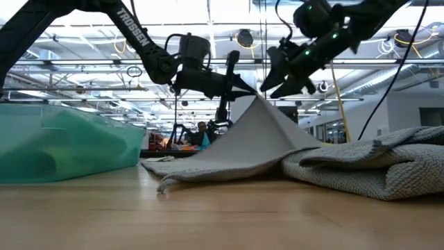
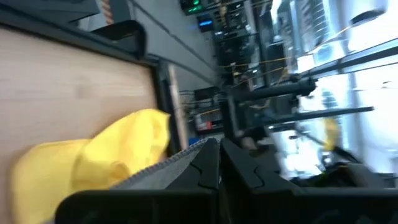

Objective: Fold microfiber towels
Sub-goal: Fold the top gray microfiber cloth

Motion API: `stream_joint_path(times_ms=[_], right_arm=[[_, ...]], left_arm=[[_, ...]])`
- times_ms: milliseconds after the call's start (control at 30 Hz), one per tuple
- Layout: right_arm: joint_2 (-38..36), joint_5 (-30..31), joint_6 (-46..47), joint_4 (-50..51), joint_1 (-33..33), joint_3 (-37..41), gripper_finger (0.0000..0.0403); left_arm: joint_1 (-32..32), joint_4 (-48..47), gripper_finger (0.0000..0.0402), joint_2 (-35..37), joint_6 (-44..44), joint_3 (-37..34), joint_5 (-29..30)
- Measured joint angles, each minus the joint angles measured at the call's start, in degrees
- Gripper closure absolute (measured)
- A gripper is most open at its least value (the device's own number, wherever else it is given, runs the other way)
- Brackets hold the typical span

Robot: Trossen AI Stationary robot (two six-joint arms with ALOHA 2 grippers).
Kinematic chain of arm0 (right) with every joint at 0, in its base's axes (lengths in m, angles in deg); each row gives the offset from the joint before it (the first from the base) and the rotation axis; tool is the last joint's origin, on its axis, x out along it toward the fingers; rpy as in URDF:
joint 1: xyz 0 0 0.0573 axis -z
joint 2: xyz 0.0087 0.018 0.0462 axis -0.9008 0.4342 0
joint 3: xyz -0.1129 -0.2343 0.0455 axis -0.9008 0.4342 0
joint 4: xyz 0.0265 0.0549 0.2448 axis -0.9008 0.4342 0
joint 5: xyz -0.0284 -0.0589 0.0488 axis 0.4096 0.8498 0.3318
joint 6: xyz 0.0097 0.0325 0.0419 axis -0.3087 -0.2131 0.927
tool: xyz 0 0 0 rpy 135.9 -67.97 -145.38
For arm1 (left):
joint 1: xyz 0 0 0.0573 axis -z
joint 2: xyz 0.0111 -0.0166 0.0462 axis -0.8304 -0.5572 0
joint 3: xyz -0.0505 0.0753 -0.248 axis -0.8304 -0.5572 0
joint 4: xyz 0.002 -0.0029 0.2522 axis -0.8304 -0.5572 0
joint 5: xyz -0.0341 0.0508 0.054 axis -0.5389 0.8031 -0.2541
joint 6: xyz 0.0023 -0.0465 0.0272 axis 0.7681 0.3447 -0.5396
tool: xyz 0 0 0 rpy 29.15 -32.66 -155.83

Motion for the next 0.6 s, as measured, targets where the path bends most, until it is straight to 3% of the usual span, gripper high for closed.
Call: stream_joint_path(times_ms=[133,267,400,600], right_arm=[[5.0,-4.8,-0.3,-2.3,0.5,0.1,0.0160],[6.8,-3.3,2.7,-3.8,0.5,0.1,0.0191],[6.8,-3.3,2.9,-3.7,1.0,0.1,0.0254],[6.3,-5.8,3.0,-2.5,2.1,0.0,0.0383]], left_arm=[[0.0,1.2,0.0389,0.0,0.5,0.0,0.1],[0.0,1.2,0.0397,0.0,0.7,0.0,-0.3],[0.0,1.0,0.0389,0.0,0.2,0.0,-0.3],[0.0,2.3,0.0390,0.0,-4.3,0.0,0.3]])
